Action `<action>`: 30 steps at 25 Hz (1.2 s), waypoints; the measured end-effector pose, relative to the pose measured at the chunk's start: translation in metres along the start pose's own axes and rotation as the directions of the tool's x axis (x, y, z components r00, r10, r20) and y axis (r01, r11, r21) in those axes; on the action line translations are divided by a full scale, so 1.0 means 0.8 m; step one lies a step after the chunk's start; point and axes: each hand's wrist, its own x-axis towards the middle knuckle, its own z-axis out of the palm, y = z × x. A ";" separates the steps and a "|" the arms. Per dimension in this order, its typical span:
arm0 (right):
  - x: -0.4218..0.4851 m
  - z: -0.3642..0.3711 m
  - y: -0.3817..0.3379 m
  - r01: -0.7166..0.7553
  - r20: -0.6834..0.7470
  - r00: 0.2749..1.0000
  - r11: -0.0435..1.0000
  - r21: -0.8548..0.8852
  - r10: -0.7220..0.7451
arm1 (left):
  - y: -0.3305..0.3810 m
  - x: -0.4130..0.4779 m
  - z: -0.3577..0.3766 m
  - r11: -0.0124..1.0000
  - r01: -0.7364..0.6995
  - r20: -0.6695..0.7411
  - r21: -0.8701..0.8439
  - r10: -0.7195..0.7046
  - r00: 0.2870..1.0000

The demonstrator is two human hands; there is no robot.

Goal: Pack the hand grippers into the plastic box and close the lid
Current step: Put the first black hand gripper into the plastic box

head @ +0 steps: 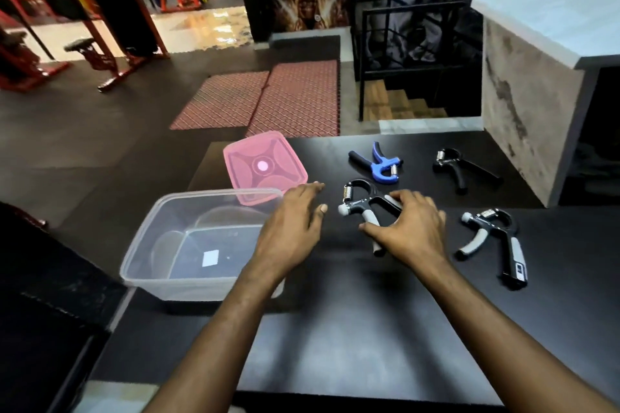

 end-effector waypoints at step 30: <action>-0.061 0.228 -0.366 0.269 0.663 0.748 0.920 -0.285 -0.014 | -0.302 -0.068 -0.164 0.945 0.279 -0.033 -0.168 -0.288 0.957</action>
